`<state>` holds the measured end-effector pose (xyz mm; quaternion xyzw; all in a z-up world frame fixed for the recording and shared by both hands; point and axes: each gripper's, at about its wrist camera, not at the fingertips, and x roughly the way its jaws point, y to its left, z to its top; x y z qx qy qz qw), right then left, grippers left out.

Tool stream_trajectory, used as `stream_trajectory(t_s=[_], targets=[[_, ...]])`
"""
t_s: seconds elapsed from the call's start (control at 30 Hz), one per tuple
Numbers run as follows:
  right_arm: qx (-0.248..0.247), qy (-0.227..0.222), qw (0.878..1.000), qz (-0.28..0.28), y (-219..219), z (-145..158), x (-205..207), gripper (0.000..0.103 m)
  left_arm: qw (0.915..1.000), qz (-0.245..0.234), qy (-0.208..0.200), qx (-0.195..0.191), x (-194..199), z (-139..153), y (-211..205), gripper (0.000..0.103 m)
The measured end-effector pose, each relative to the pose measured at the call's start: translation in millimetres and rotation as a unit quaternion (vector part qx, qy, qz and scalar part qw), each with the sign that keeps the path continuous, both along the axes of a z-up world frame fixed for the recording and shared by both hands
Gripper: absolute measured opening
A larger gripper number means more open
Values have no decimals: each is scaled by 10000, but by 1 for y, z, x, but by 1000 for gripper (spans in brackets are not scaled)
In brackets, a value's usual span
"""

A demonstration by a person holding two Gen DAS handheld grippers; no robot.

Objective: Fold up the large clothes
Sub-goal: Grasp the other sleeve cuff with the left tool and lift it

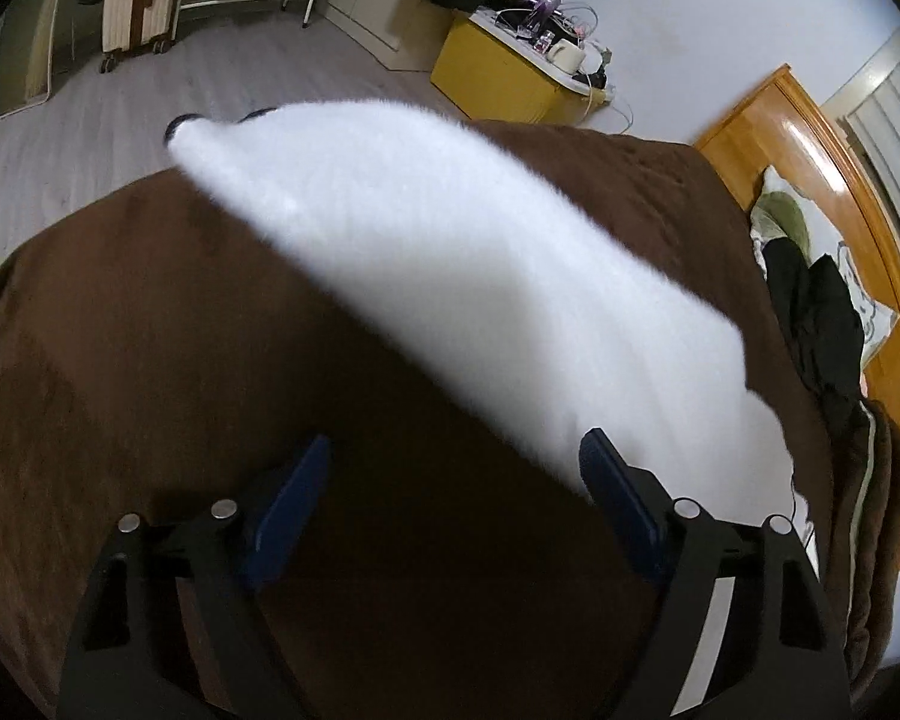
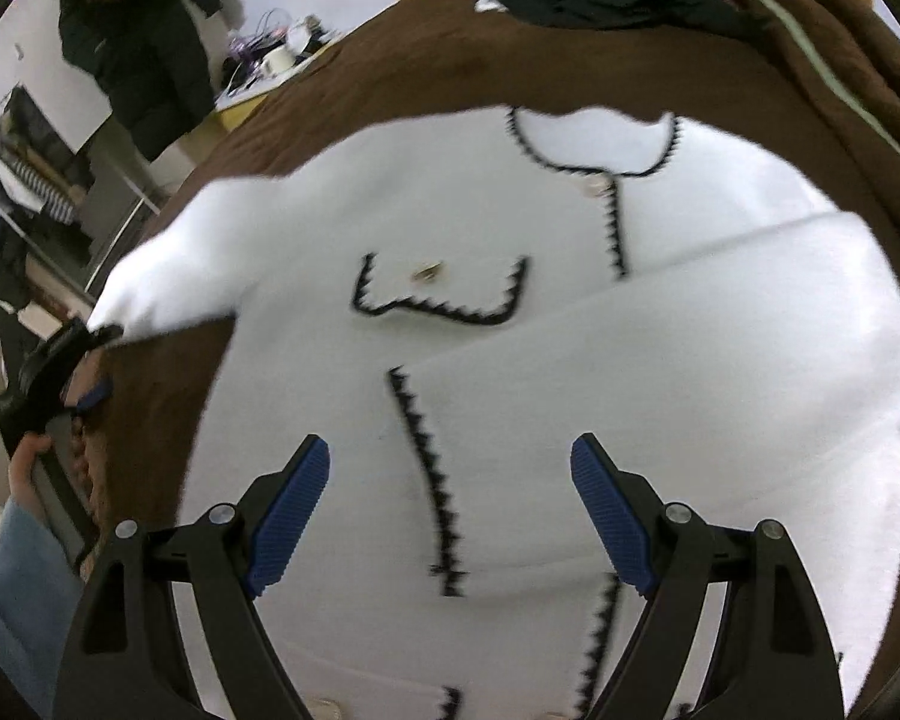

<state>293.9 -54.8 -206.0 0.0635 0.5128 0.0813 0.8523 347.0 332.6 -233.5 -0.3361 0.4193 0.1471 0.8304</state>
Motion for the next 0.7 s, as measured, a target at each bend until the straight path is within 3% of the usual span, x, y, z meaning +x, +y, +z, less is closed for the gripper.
stream_trajectory(t_s=[0.17,0.33,0.37,0.47,0.5,0.63,0.7], targets=[[-129,56,9993,348,23,-7,4,82,9993,259,-248,-132,17,3,27,73],[-87,122,9983,565,37,-11,17,82,9925,821,-581,-689,26,-2,68,64],[-59,108,9981,608,41,-11,21,83,9918,864,-605,-715,28,-2,72,56],[-69,93,9969,782,55,-13,35,84,9902,900,-702,-799,36,1,78,17],[-118,100,9961,869,63,-13,41,84,9890,831,-880,-848,37,7,79,16],[-97,-80,9952,971,83,-8,61,84,9912,257,-1262,-291,42,50,62,14],[-38,-95,9937,1118,96,-10,76,73,9901,41,-1399,-115,44,70,54,14]])
